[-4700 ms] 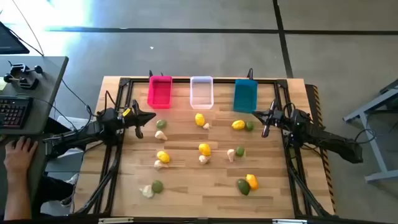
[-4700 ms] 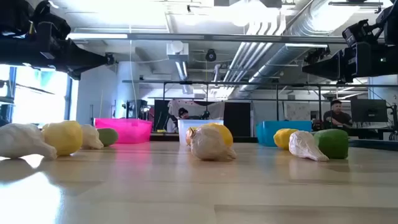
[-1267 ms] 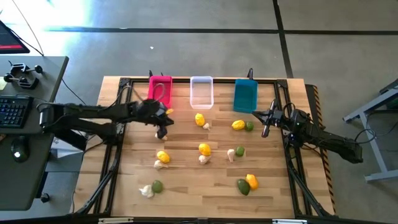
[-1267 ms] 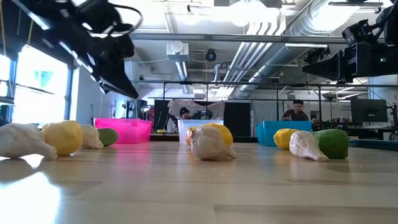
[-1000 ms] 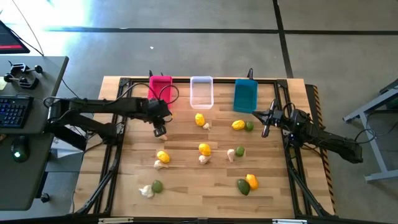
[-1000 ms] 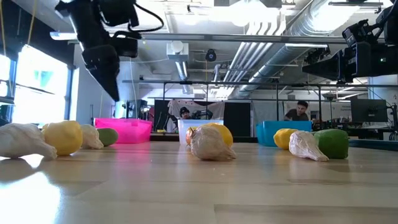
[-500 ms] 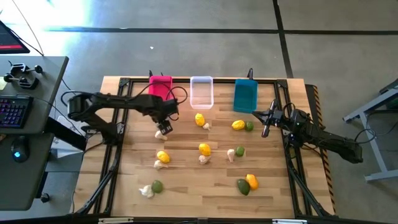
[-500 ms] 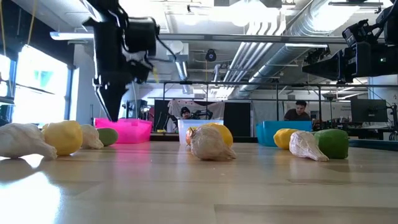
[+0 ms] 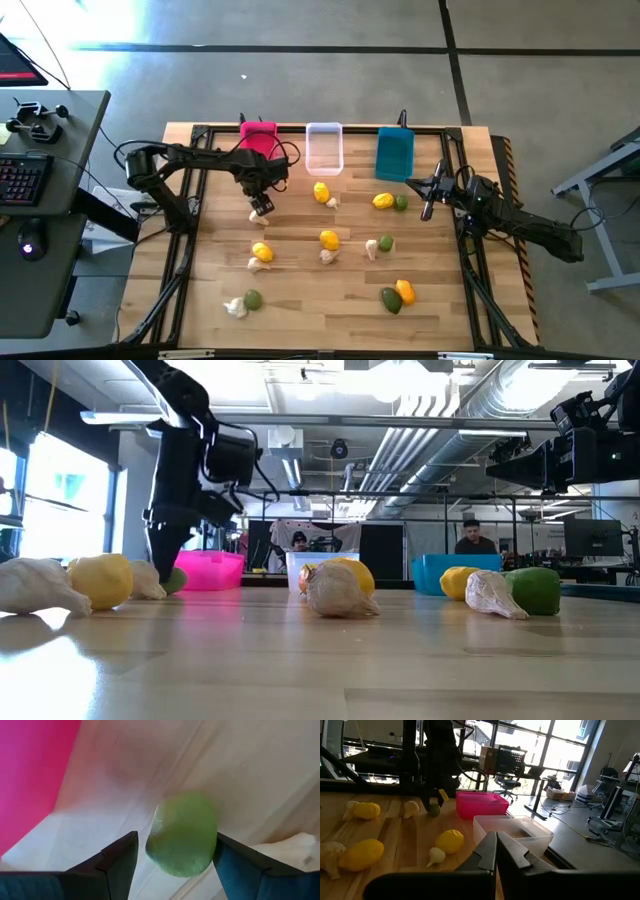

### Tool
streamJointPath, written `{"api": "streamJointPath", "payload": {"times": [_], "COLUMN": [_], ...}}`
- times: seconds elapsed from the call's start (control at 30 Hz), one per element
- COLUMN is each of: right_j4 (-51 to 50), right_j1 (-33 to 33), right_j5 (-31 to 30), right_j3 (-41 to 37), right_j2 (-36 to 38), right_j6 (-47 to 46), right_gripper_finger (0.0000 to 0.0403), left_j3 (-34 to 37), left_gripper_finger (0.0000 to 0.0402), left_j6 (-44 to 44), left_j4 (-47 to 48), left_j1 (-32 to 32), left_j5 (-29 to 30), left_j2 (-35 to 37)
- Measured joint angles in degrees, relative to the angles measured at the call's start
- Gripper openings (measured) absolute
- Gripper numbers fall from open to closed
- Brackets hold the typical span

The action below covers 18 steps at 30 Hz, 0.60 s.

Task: Sort produce into baskets
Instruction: Put the lime into the transparent bin

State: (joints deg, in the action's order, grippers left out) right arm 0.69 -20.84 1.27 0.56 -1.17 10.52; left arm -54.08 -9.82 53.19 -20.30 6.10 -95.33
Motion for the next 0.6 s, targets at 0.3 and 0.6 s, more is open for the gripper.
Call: {"api": "streamJointPath", "payload": {"times": [0.3,0.6], "right_j4": [0.0,0.0], "right_j1": [0.0,0.0], "right_j5": [0.0,0.0], "right_j3": [0.0,0.0], "right_j2": [0.0,0.0], "right_j6": [0.0,0.0], "right_gripper_finger": [0.0000,0.0000], "left_j3": [-0.1,-11.2], "left_gripper_finger": [0.0172,0.0116], "left_j6": [6.6,9.9], "left_j4": [0.2,2.8], "left_j1": [-0.8,-1.5], "left_j5": [-7.2,-9.3], "left_j2": [-0.8,-0.3]}}
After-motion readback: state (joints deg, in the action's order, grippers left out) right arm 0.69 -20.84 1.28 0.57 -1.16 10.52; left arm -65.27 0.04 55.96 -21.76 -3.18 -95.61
